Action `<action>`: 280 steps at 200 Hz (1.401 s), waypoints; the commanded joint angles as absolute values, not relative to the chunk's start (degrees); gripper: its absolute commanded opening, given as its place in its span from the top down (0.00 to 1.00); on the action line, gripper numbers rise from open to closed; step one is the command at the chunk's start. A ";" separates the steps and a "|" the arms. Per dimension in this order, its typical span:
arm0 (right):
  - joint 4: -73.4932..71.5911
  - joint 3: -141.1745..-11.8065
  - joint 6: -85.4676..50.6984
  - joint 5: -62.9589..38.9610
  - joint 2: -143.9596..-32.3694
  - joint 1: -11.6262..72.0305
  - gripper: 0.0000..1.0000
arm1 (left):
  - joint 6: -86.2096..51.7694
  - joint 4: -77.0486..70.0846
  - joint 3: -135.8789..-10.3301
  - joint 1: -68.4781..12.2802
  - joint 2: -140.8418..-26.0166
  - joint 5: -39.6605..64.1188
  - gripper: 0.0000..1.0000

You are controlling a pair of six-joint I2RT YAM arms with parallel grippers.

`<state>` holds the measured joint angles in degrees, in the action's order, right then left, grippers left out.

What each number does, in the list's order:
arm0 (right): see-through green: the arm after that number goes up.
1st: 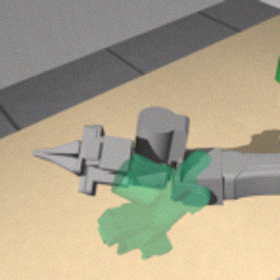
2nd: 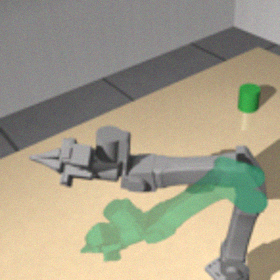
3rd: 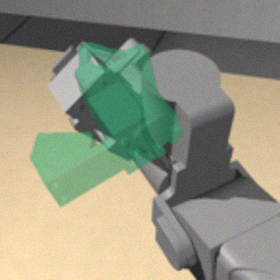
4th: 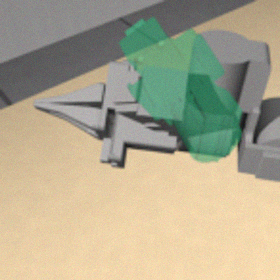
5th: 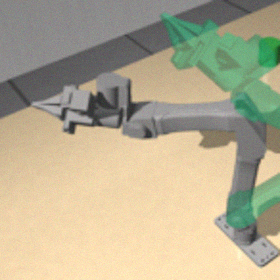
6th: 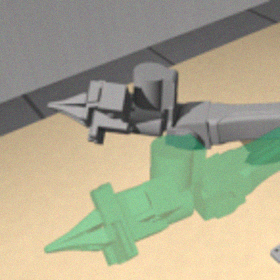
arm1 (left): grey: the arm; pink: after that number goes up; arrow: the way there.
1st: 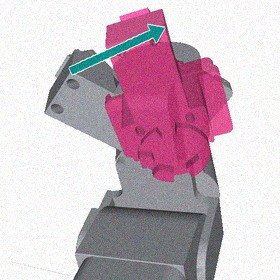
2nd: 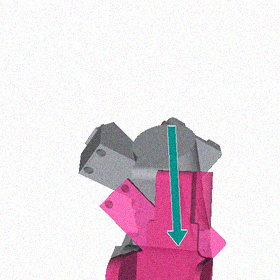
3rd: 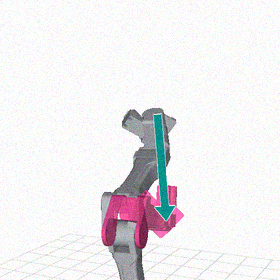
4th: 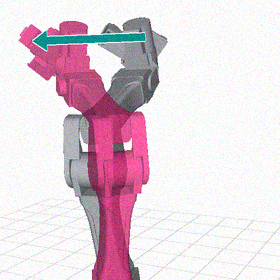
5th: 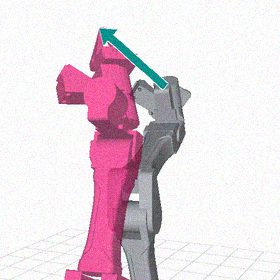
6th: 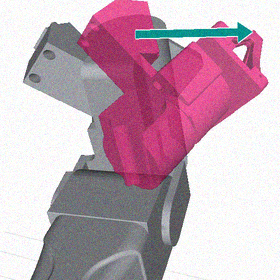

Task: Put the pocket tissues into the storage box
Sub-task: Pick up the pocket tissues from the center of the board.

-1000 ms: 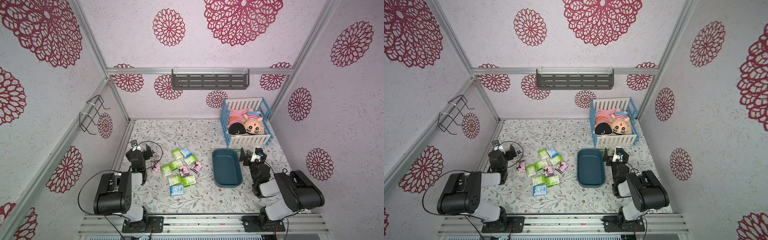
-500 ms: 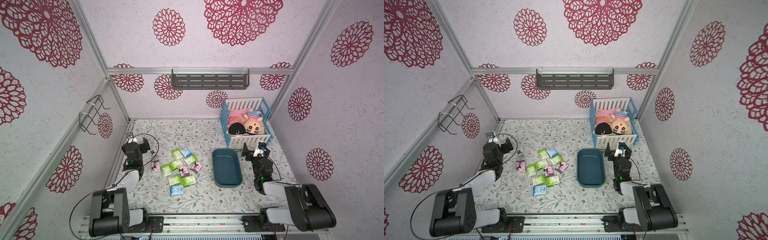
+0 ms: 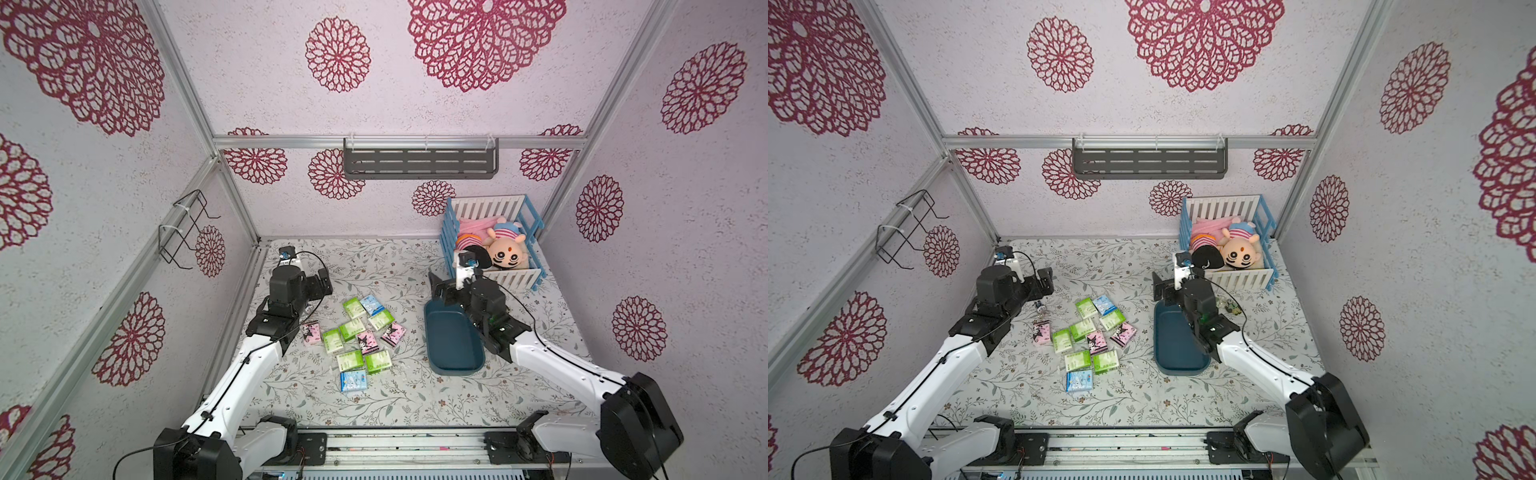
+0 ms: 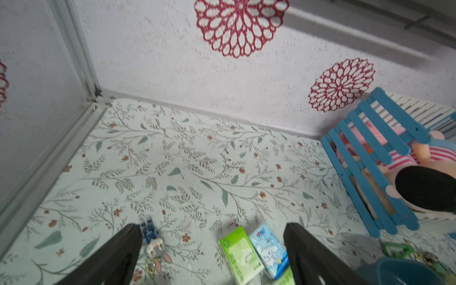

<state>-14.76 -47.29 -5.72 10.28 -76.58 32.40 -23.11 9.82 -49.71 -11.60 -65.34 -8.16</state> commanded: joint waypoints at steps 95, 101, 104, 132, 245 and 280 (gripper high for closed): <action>13.19 -85.00 -10.80 -9.40 -114.51 39.10 0.07 | -30.45 12.55 -48.71 -13.15 -63.85 -3.02 0.03; 13.69 -86.22 -10.80 -9.85 -115.67 39.27 0.08 | -30.50 12.60 -48.68 -13.07 -63.74 -2.86 0.03; 13.84 -86.77 -10.81 -10.05 -116.28 39.36 0.09 | -30.67 12.68 -48.59 -12.98 -63.71 -2.75 0.03; 15.45 -91.32 -10.80 -10.96 -120.92 39.64 0.14 | -30.81 12.91 -48.43 -12.87 -63.68 -1.89 0.03; 23.18 -102.21 -10.37 -11.42 -131.79 39.64 0.45 | -29.69 14.32 -47.46 -12.77 -61.48 -2.97 0.03; 23.55 -102.14 -10.44 -12.46 -132.36 39.64 0.67 | -29.49 14.59 -47.55 -12.77 -61.24 -3.21 0.03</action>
